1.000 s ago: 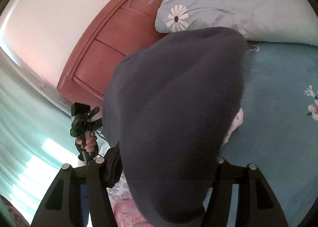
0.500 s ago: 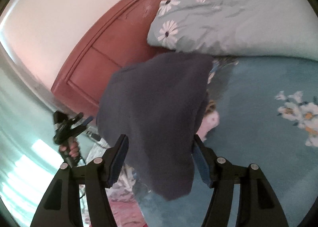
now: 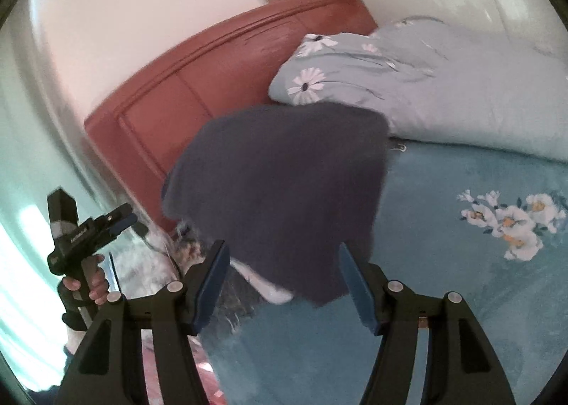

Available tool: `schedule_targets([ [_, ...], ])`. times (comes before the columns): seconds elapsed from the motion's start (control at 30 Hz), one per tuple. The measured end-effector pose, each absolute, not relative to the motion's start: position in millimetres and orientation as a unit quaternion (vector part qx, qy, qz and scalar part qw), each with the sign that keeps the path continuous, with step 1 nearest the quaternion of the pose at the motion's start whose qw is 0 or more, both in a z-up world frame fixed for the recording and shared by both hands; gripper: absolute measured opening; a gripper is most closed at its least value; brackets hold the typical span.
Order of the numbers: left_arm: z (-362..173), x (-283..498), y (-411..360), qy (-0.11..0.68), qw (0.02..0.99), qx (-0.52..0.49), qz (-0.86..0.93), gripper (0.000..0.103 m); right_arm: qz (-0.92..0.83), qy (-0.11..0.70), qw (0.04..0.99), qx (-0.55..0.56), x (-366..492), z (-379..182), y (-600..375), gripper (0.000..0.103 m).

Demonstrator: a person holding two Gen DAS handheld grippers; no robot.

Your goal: Fold clothes

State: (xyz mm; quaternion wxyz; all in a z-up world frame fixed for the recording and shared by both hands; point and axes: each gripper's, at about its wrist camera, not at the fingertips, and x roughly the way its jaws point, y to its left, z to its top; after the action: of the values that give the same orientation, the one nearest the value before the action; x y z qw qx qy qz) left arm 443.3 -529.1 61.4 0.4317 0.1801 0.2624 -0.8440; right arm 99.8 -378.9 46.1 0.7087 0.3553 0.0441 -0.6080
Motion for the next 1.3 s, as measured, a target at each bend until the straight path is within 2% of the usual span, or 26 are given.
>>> schedule_targets([
  [0.17, 18, 422, -484, 0.240, 0.469, 0.201, -0.826, 0.089, -0.638, 0.118, 0.687, 0.327, 149, 20, -371, 0.065],
  [0.27, -1, 410, -460, 0.231, 0.472, 0.221, -0.821, 0.092, -0.649, 0.134, 0.670, 0.334, 165, 0, -366, 0.066],
  [0.4, -16, 407, -434, 0.228, 0.487, 0.212, -0.816, 0.103, -0.679, 0.144, 0.634, 0.341, 174, -24, -359, 0.066],
  [0.6, -22, 410, -422, 0.230, 0.495, 0.209, -0.811, 0.103, -0.703, 0.139, 0.614, 0.331, 180, -32, -347, 0.067],
  [0.7, -24, 410, -417, 0.229, 0.499, 0.210, -0.809, 0.103, -0.711, 0.144, 0.611, 0.317, 185, -30, -341, 0.089],
  [0.73, -24, 411, -416, 0.229, 0.500, 0.210, -0.808, 0.103, -0.714, 0.145, 0.610, 0.312, 186, -29, -340, 0.090],
  [1.3, -14, 402, -385, 0.187, 0.542, 0.229, -0.787, 0.103, -0.729, 0.163, 0.611, 0.261, 214, -14, -318, 0.090],
])
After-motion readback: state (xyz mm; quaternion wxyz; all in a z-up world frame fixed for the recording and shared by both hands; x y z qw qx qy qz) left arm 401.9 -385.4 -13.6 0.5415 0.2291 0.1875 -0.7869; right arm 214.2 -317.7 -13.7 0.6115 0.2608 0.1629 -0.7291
